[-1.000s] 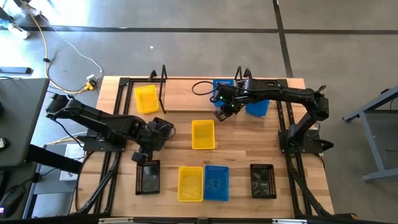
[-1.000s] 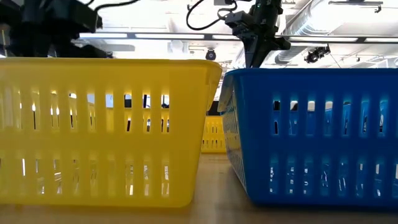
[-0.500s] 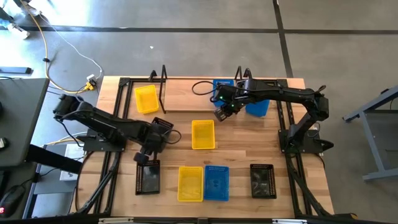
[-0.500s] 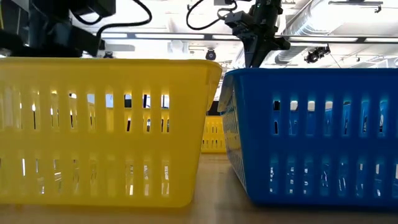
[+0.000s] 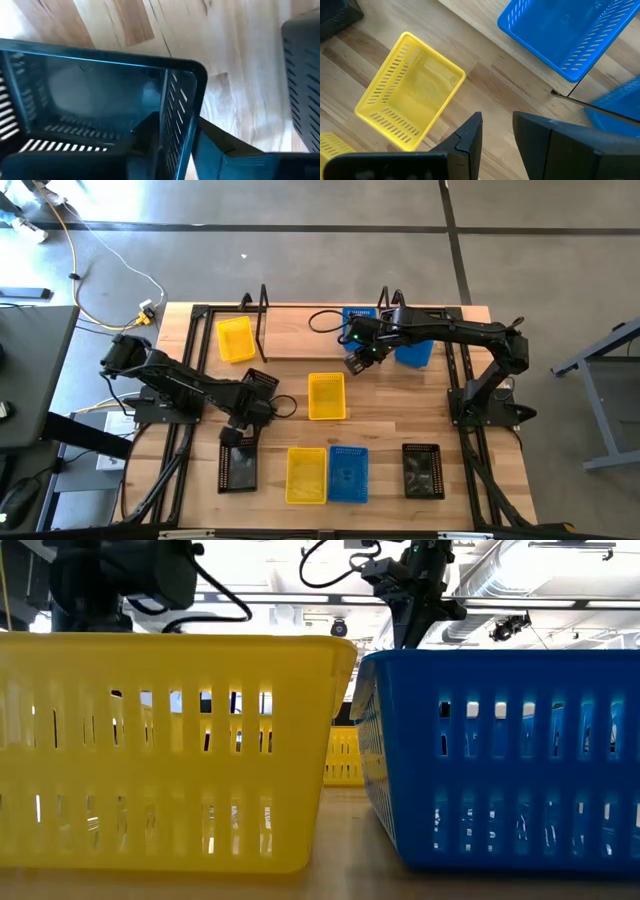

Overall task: Stack baskets on shelf by color
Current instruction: Put the top left black bin on the shelf

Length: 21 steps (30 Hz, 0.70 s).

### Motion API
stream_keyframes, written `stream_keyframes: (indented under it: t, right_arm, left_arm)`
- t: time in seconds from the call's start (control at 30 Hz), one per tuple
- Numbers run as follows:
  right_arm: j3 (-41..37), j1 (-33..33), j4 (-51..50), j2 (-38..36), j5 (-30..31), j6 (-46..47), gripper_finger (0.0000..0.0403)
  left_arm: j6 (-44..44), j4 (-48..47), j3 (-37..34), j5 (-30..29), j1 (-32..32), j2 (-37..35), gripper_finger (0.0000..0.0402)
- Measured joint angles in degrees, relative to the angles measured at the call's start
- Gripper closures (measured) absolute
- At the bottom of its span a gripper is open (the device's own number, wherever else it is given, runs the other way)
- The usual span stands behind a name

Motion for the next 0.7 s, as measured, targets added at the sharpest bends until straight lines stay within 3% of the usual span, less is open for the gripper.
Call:
stream_keyframes:
  t: [0.23, 0.7]
  right_arm:
    - [0.00, 0.00, -0.01, 0.00, 0.01, 0.00, 0.0309]
    - [0.00, 0.00, 0.09, 0.00, 0.15, -0.15, 0.0309]
  left_arm:
    - [-3.48, -0.65, 0.63, 0.92, 0.00, 0.49, 0.0396]
    - [-5.46, -7.44, 17.36, 2.25, 0.06, 0.47, 0.0401]
